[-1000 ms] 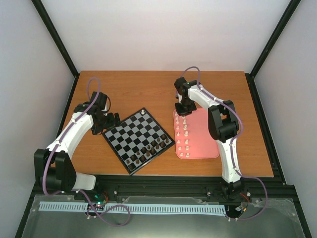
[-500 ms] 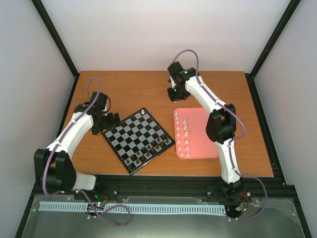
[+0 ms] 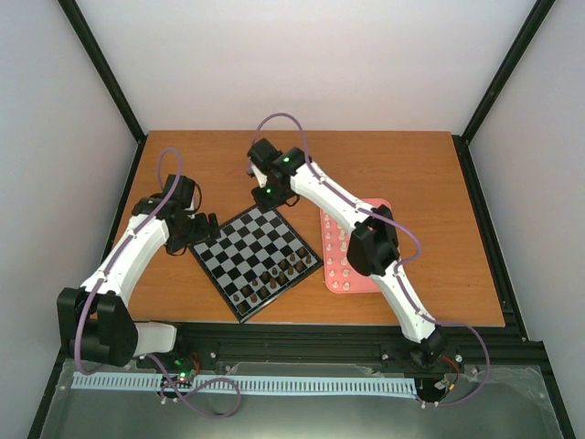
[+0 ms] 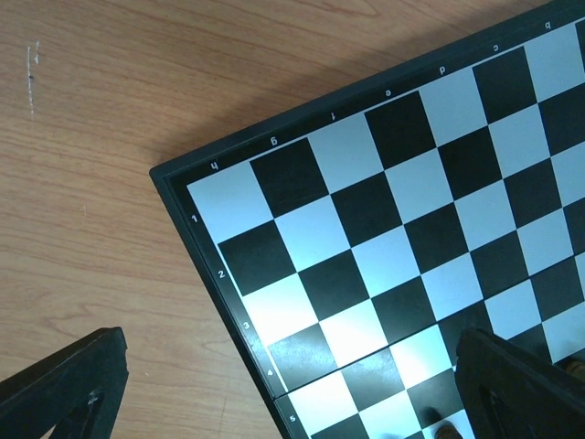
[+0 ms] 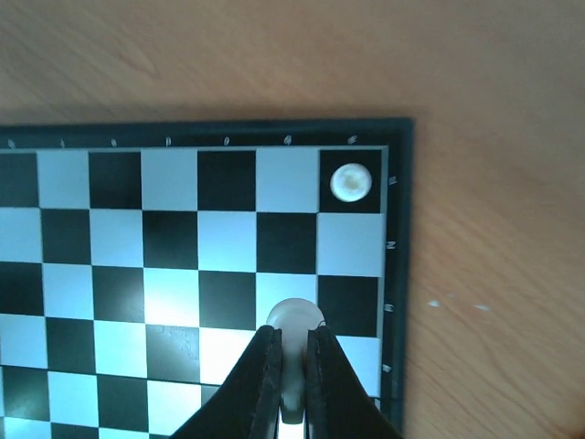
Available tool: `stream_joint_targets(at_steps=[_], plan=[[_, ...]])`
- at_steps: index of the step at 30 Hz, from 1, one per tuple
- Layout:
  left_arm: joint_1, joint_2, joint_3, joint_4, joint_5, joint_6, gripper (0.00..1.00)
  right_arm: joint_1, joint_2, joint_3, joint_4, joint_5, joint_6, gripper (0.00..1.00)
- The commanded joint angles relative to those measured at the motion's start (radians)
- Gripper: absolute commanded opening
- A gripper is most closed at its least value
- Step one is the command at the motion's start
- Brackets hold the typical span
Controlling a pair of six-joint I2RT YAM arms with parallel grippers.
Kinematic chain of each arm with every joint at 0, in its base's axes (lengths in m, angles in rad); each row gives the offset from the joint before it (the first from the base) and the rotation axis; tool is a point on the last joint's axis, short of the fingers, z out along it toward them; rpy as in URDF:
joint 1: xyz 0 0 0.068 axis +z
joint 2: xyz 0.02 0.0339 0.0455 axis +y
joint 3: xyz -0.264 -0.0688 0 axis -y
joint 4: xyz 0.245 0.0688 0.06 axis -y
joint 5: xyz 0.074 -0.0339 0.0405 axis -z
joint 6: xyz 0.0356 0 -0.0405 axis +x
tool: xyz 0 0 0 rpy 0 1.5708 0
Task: Set up the chess pieces on the board
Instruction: Place the chess piece on the chessboard.
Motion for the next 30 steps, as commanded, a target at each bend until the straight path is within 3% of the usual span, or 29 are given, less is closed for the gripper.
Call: stream_joint_targets(at_steps=[1, 30], plan=[[0.006, -0.038, -0.014, -0.025, -0.011, 0.020, 1.00, 0.023, 0.049, 0.046, -0.008, -0.016, 0.011, 0.03], [0.006, -0.011, 0.007, -0.006, -0.002, 0.017, 1.00, 0.046, 0.191, 0.073, -0.089, 0.013, -0.030, 0.04]])
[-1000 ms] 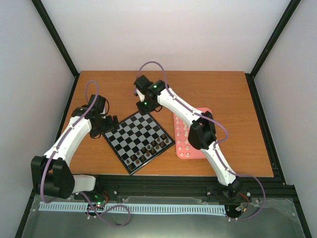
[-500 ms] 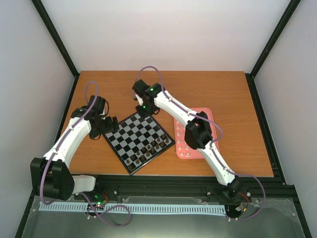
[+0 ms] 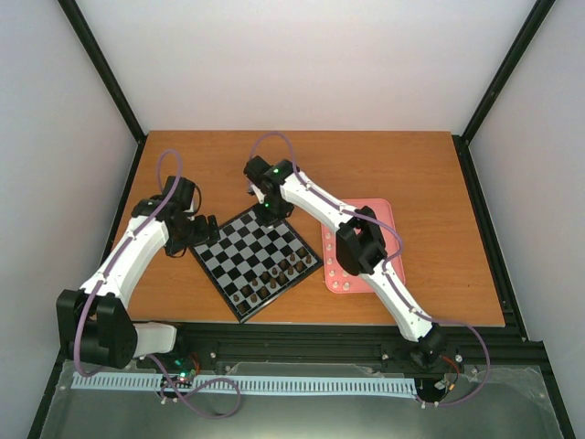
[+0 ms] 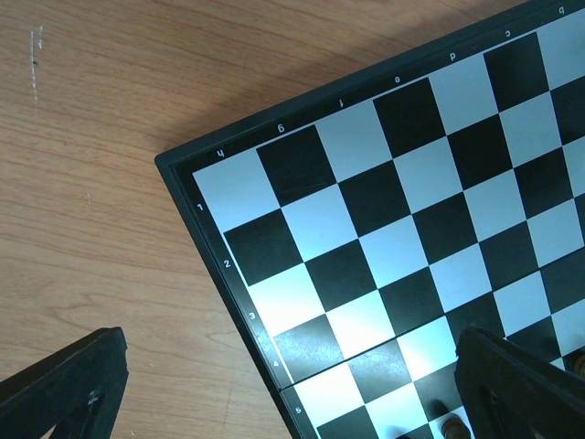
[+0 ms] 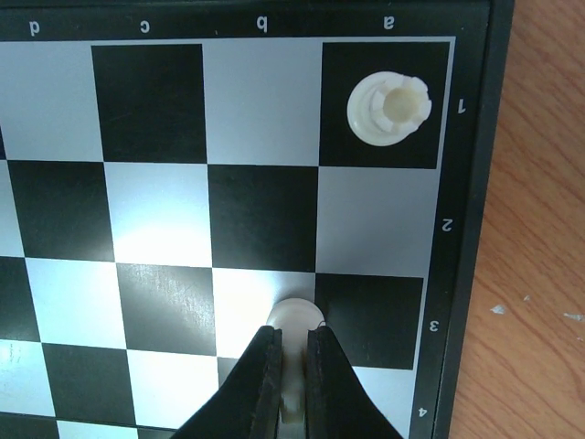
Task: Set up the chess pieces on the board
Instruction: Place the chess piece on the chessboard.
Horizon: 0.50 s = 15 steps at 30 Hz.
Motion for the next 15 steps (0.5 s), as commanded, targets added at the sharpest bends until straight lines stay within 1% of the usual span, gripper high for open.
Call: stream_joint_targets(at_steps=[1, 6, 13, 15], plan=[[0.007, 0.012, 0.027, 0.006, 0.001, 0.018, 1.00, 0.017, 0.018, 0.033, -0.019, 0.013, -0.017, 0.05], [0.007, 0.024, 0.034, 0.004, 0.004, 0.020, 1.00, 0.016, 0.014, 0.035, -0.023, 0.017, -0.027, 0.17], [0.007, 0.038, 0.060, 0.000, 0.005, 0.020, 1.00, 0.015, -0.029, 0.032, -0.018, 0.041, -0.050, 0.38], [0.007, 0.039, 0.070, -0.007, 0.005, 0.022, 1.00, 0.013, -0.055, 0.029, -0.019, 0.054, -0.052, 0.41]])
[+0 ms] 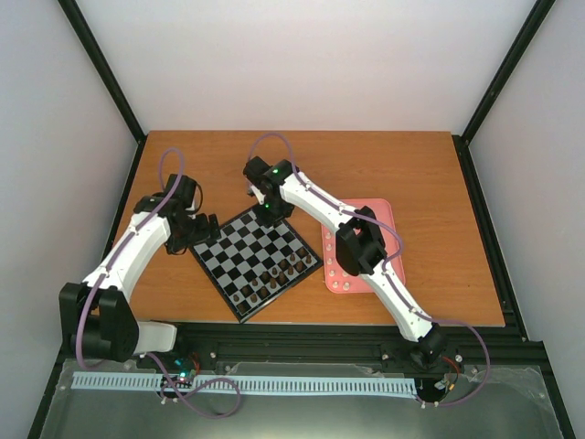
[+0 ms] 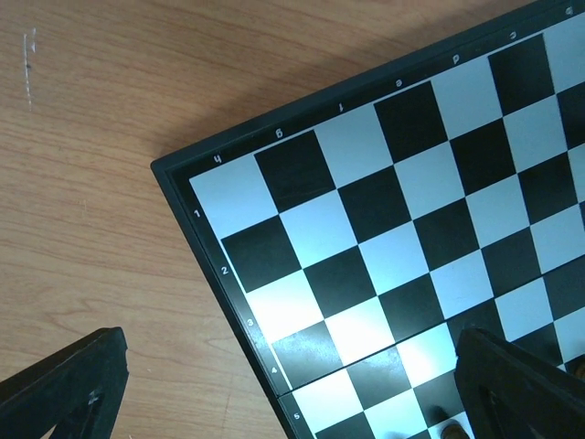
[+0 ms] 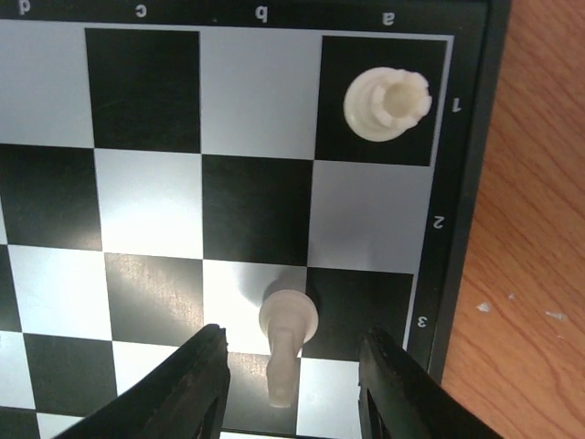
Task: Set up the chess pieces on the board
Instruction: Place the chess piece on the chessboard, then pick up the chess piece from the chessboard.
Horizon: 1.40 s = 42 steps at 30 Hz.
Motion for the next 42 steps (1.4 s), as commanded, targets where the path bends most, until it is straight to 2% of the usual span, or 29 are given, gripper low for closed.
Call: stream_joint_targets(at_steps=[1, 6, 9, 14, 19, 23, 29, 34, 37, 42], plan=[[0.007, 0.005, 0.069, -0.007, 0.004, 0.028, 1.00, 0.007, -0.074, 0.022, -0.010, 0.036, -0.017, 0.42], [0.006, 0.003, 0.126, -0.012, 0.024, 0.056, 1.00, -0.010, -0.228, -0.096, 0.008, 0.059, -0.021, 0.54], [-0.027, 0.021, 0.175, -0.003, 0.041, 0.063, 1.00, -0.050, -0.337, -0.189, 0.030, 0.062, -0.015, 0.57], [-0.174, 0.151, 0.273, 0.018, 0.010, 0.022, 0.98, -0.151, -0.524, -0.384, 0.098, 0.054, -0.002, 0.60], [-0.297, 0.328, 0.375, 0.052, -0.005, -0.002, 0.93, -0.270, -0.623, -0.523, 0.126, 0.086, -0.008, 0.61], [-0.353, 0.470, 0.463, 0.069, 0.009, -0.012, 0.87, -0.359, -0.666, -0.605, 0.166, 0.071, -0.025, 0.61], [-0.363, 0.627, 0.563, 0.072, 0.041, -0.021, 0.77, -0.423, -0.686, -0.650, 0.200, 0.035, -0.040, 0.61], [-0.371, 0.679, 0.596, 0.067, 0.033, -0.035, 0.72, -0.452, -0.694, -0.680, 0.219, 0.008, -0.044, 0.61], [-0.371, 0.694, 0.591, 0.075, 0.034, -0.042, 0.61, -0.460, -0.691, -0.684, 0.217, -0.001, -0.044, 0.61], [-0.372, 0.712, 0.584, 0.090, 0.049, -0.053, 0.53, -0.465, -0.696, -0.690, 0.218, -0.007, -0.045, 0.61]])
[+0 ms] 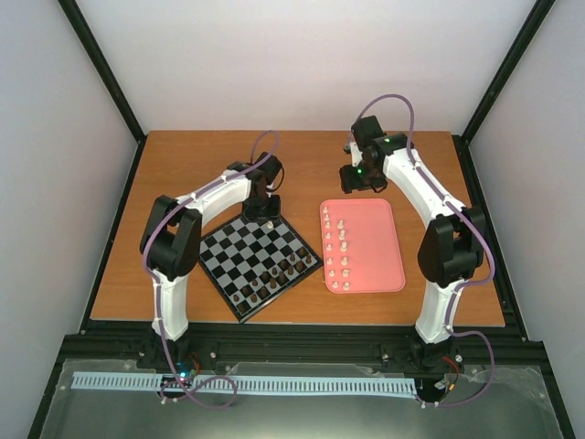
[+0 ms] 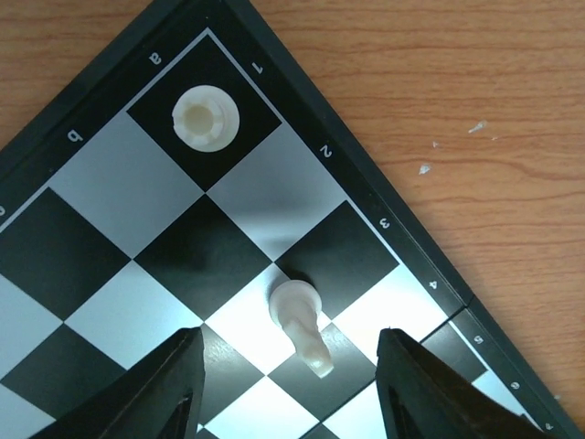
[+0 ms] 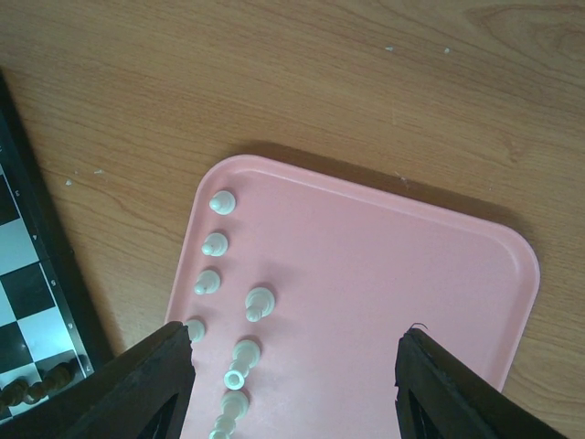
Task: Set up the chess pieces on the board
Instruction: Pick up the chess piece from the chessboard.
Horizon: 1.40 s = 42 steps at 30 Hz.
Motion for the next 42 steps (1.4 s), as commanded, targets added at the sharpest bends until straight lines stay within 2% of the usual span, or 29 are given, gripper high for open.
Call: stream_joint_targets(at_steps=[1, 11, 19, 30, 42], plan=[[-0.008, 0.025, 0.030, 0.022, 0.020, -0.020, 0.53, -0.012, -0.042, -0.011, 0.017, -0.014, -0.012, 0.61], [-0.011, 0.051, 0.023, 0.038, 0.037, -0.046, 0.51, -0.025, -0.053, -0.034, 0.024, -0.024, -0.009, 0.61], [-0.011, 0.040, 0.004, 0.032, 0.031, -0.053, 0.31, -0.029, -0.057, -0.041, 0.023, -0.026, -0.009, 0.61], [-0.011, 0.002, -0.072, 0.055, 0.034, -0.062, 0.34, -0.030, -0.079, -0.060, 0.028, -0.019, -0.010, 0.61], [-0.011, 0.006, -0.037, 0.051, 0.026, -0.062, 0.36, -0.030, -0.082, -0.066, 0.029, -0.023, -0.012, 0.61]])
